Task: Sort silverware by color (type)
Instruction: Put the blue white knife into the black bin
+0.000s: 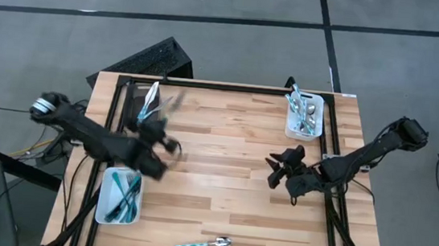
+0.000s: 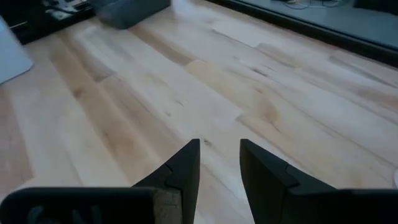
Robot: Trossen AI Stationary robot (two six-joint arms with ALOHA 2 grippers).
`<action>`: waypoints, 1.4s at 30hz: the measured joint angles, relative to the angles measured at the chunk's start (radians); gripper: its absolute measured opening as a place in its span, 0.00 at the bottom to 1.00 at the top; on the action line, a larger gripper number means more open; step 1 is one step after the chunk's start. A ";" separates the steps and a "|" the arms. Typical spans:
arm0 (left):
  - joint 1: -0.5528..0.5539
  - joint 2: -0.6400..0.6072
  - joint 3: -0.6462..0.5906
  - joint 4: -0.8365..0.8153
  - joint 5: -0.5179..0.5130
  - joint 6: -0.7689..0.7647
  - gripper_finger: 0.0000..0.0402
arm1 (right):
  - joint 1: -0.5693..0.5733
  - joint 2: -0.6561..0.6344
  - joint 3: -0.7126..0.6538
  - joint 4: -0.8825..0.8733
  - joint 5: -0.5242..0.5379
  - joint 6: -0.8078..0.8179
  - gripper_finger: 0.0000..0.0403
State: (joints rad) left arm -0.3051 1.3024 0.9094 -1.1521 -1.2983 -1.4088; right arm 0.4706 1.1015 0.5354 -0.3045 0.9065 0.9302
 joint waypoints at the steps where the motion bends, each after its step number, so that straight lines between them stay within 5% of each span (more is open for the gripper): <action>1: 0.039 -0.039 -0.034 0.005 -0.007 -0.003 0.04 | -0.010 0.000 0.000 0.002 -0.001 -0.006 0.34; 9: 0.299 -0.252 -0.274 0.058 -0.077 0.190 0.04 | -0.011 0.000 0.000 0.009 -0.017 -0.019 0.34; 19: 0.438 -0.315 -0.468 0.472 -0.100 0.456 0.04 | -0.022 0.000 0.000 0.048 -0.015 -0.038 0.34; 24: 0.527 -0.315 -0.509 0.668 -0.017 0.693 0.04 | -0.028 0.000 0.000 0.059 -0.015 -0.049 0.34; 30: 0.674 -0.314 -0.540 0.883 0.197 0.936 0.05 | -0.036 0.000 0.000 0.059 -0.017 -0.049 0.34; 42: 0.794 -0.315 -0.541 0.826 0.457 0.865 0.23 | -0.012 0.000 0.000 0.052 -0.018 -0.045 0.34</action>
State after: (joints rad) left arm 0.4889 0.9878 0.3683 -0.3265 -0.8417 -0.5434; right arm 0.4583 1.1012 0.5354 -0.2525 0.8886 0.8848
